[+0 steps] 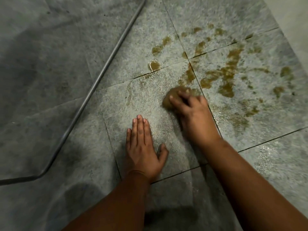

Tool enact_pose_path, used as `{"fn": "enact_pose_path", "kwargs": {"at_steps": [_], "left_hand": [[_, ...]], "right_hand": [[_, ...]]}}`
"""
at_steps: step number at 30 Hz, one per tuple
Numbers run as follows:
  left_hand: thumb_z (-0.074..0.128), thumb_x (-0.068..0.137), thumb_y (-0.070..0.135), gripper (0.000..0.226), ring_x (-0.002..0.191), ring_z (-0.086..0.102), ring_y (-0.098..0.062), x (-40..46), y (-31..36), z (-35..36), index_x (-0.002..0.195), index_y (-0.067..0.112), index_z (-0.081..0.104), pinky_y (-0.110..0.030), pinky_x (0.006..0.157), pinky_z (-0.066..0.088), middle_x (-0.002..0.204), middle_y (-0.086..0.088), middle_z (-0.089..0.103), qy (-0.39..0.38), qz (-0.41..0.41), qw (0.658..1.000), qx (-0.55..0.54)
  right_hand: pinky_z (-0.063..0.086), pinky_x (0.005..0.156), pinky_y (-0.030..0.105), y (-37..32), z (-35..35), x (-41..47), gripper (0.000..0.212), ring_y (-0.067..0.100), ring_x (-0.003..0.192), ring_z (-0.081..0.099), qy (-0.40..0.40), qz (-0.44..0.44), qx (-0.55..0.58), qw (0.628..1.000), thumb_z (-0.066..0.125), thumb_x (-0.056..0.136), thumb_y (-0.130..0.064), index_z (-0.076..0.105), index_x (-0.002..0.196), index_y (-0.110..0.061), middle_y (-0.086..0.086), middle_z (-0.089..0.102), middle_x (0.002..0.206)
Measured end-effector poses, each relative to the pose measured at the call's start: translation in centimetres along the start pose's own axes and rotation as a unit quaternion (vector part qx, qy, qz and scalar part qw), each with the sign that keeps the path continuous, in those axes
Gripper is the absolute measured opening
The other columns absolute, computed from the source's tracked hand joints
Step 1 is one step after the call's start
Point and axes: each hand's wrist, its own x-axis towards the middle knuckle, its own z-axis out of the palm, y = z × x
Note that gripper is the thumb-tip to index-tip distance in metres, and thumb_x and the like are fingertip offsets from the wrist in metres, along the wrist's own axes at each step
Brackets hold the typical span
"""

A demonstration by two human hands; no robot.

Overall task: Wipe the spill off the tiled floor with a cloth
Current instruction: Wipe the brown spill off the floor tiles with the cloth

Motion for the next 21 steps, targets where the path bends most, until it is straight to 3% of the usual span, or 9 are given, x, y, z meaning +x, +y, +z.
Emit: {"fn": "enact_pose_path", "kwargs": {"at_steps": [5,9,12,14,16,19,21], "left_hand": [[0.041,0.081,0.048,0.087,0.149,0.008,-0.028,0.0,0.1,-0.1,0.15,-0.002,0.024,-0.046,0.119,0.011,0.16,-0.017,0.014,0.008,0.0,1.0,-0.011],[0.041,0.081,0.048,0.087,0.149,0.007,-0.027,0.0,0.2,0.0,0.15,-0.001,0.023,-0.047,0.119,0.012,0.161,-0.017,0.012,-0.004,-0.005,1.0,0.006],[0.04,0.081,0.048,0.087,0.149,0.008,-0.028,0.1,0.1,0.0,0.15,-0.001,0.023,-0.047,0.119,0.011,0.16,-0.018,0.013,-0.005,-0.001,1.0,0.018],[0.04,0.082,0.049,0.086,0.149,0.007,-0.028,0.1,0.1,-0.1,0.151,-0.001,0.022,-0.046,0.119,0.01,0.161,-0.017,0.012,-0.005,-0.002,1.0,0.021],[0.04,0.082,0.049,0.087,0.149,0.005,-0.028,0.1,0.1,-0.1,0.151,-0.001,0.021,-0.047,0.119,0.009,0.161,-0.017,0.011,-0.005,-0.003,1.0,0.022],[0.039,0.082,0.049,0.087,0.149,0.005,-0.028,0.0,0.0,0.1,0.151,-0.002,0.02,-0.047,0.119,0.009,0.161,-0.018,0.011,0.002,0.0,1.0,0.011],[0.039,0.082,0.049,0.087,0.149,0.005,-0.028,0.0,0.0,0.2,0.151,-0.002,0.021,-0.047,0.119,0.009,0.161,-0.018,0.011,0.009,0.001,1.0,0.005]], "right_hand": [[0.04,0.089,0.036,1.5,-0.1,4.1,0.047,0.038,0.112,0.043,0.039,0.031,0.0,0.999,0.062,0.09,-0.009,0.057,0.134,-0.025,0.011,0.05,0.14],[0.044,0.093,0.036,-1.4,0.5,-1.7,0.047,0.025,0.115,0.036,0.022,0.091,0.029,0.995,0.057,0.094,-0.017,0.051,0.137,-0.035,0.003,0.044,0.145],[0.038,0.08,0.03,-2.7,0.4,-7.0,0.052,0.022,0.103,0.036,0.002,0.047,0.062,0.997,0.064,0.088,-0.01,0.055,0.135,-0.031,0.002,0.046,0.143],[0.033,0.08,0.027,-1.8,0.2,-7.8,0.059,0.024,0.101,0.037,-0.006,0.03,0.061,0.998,0.068,0.082,-0.003,0.056,0.135,-0.028,0.004,0.048,0.142],[0.033,0.082,0.028,-0.5,-0.2,-6.1,0.06,0.028,0.105,0.039,0.008,0.046,0.052,0.998,0.068,0.082,0.0,0.056,0.135,-0.027,0.008,0.048,0.142],[0.035,0.091,0.028,1.9,-1.3,-1.0,0.049,0.021,0.113,0.034,0.059,0.093,0.041,0.993,0.059,0.093,-0.011,0.052,0.138,-0.028,0.011,0.046,0.143],[0.033,0.093,0.03,3.8,-1.9,2.6,0.044,0.03,0.117,0.038,0.084,0.1,0.014,0.991,0.055,0.095,-0.015,0.053,0.137,-0.027,0.012,0.046,0.143]]}}
